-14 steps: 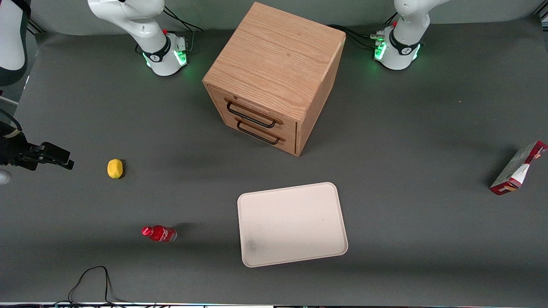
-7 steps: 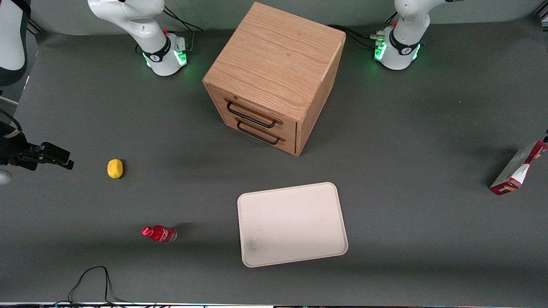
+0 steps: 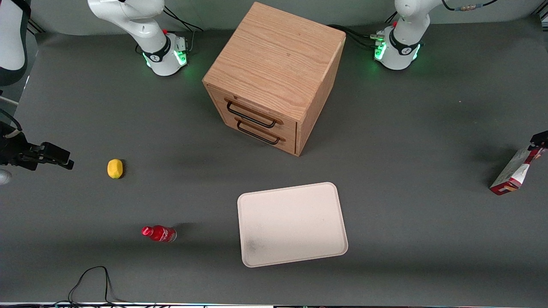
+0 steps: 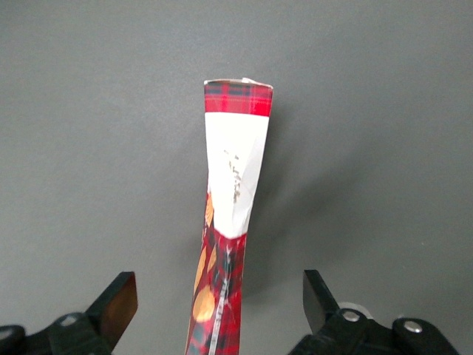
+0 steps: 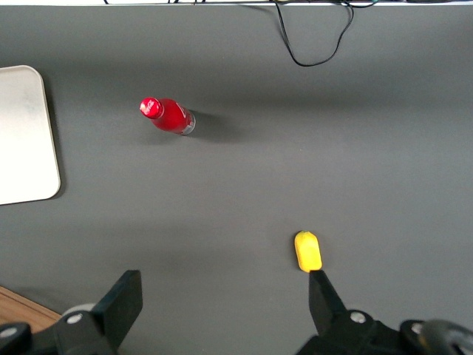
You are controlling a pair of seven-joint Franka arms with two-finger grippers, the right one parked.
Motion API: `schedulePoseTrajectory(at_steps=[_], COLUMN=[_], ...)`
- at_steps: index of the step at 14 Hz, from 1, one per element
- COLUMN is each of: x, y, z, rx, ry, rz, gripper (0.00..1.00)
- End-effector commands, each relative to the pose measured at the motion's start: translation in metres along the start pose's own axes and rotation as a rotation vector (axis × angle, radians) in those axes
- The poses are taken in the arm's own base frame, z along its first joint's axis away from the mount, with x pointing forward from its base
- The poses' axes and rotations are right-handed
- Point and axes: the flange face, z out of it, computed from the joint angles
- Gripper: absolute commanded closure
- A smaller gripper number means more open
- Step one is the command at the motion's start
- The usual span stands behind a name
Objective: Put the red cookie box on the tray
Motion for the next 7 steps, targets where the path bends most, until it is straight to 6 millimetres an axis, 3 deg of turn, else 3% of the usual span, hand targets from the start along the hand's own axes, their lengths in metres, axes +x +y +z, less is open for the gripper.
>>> schedulePoseTrajectory(at_steps=[1, 7], x=[0.006, 0.01], y=[0.001, 0.002], z=[0.013, 0.053], rx=[0.005, -0.016], ry=[0.015, 0.003], rz=[0.028, 0.033], gripper=[0.0, 0.0])
